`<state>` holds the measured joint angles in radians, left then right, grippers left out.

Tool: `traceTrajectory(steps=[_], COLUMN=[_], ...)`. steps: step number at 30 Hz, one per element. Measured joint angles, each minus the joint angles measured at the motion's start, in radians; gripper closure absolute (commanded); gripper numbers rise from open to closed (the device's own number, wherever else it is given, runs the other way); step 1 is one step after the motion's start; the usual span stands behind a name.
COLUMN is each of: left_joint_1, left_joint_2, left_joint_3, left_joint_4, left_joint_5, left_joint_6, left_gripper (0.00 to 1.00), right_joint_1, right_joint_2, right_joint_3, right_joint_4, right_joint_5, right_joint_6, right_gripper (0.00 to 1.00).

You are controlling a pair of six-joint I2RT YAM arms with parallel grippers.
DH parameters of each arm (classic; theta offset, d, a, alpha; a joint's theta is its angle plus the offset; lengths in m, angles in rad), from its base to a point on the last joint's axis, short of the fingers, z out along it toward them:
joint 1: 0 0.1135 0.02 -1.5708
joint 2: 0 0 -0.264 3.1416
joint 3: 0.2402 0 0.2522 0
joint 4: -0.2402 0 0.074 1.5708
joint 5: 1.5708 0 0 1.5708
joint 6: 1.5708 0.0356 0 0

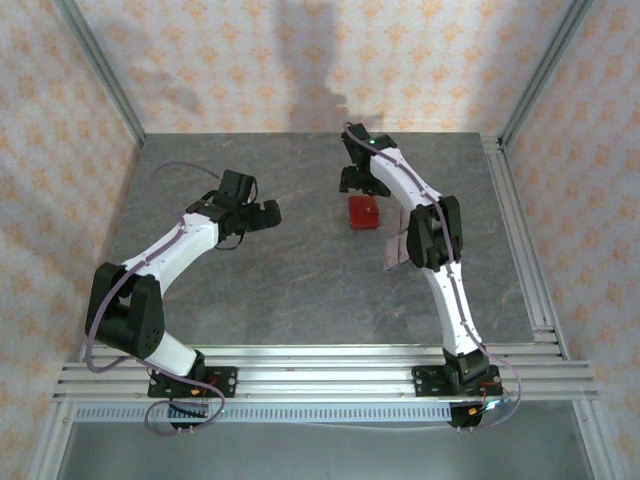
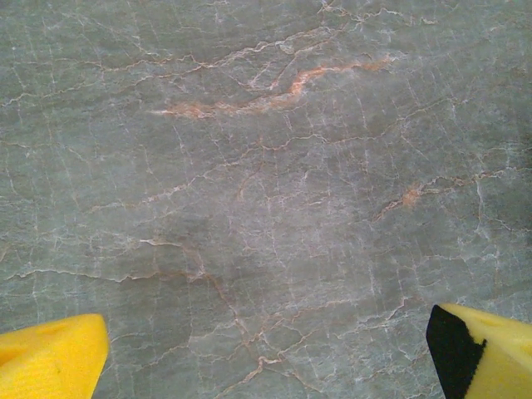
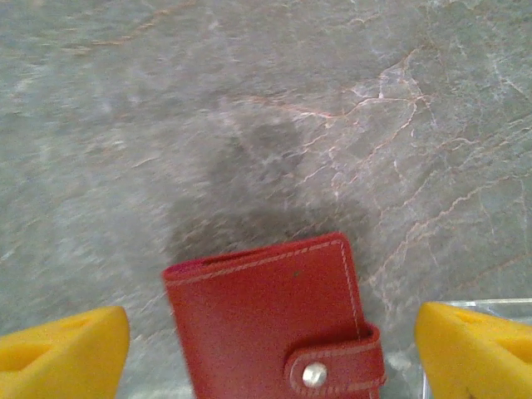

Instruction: Put the credit cards into the card holder

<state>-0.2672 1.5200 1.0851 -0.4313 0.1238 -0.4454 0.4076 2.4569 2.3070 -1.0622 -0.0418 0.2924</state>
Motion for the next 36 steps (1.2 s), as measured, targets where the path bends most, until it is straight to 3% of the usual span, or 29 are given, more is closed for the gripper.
traceTrajectory(steps=[11, 19, 28, 32, 36], left_joint_1=[0.000, 0.000, 0.000, 0.000, 0.000], left_joint_2=[0.000, 0.000, -0.010, -0.034, -0.047], left_joint_3=[0.000, 0.000, -0.003, -0.025, -0.045], left_joint_4=[0.000, 0.000, 0.000, 0.000, 0.000], left_joint_5=[0.000, 0.001, 0.001, 0.004, 0.010], left_joint_6=[0.000, 0.000, -0.001, -0.003, -0.010], left_gripper=[0.00, 0.00, 0.00, 0.00, 0.00], right_joint_1=[0.005, 0.048, 0.183, 0.270, 0.362], right_joint_2=[0.034, -0.144, -0.359, -0.409, -0.427], right_joint_3=[-0.080, -0.393, -0.758, -0.836, -0.849], right_joint_4=[0.017, 0.170, 0.385, 0.439, 0.450], right_joint_5=[-0.088, -0.121, -0.131, -0.129, -0.142], right_joint_6=[0.019, 0.074, 0.176, 0.235, 0.277], right_gripper=[0.19, 0.27, 0.29, 0.24, 0.01])
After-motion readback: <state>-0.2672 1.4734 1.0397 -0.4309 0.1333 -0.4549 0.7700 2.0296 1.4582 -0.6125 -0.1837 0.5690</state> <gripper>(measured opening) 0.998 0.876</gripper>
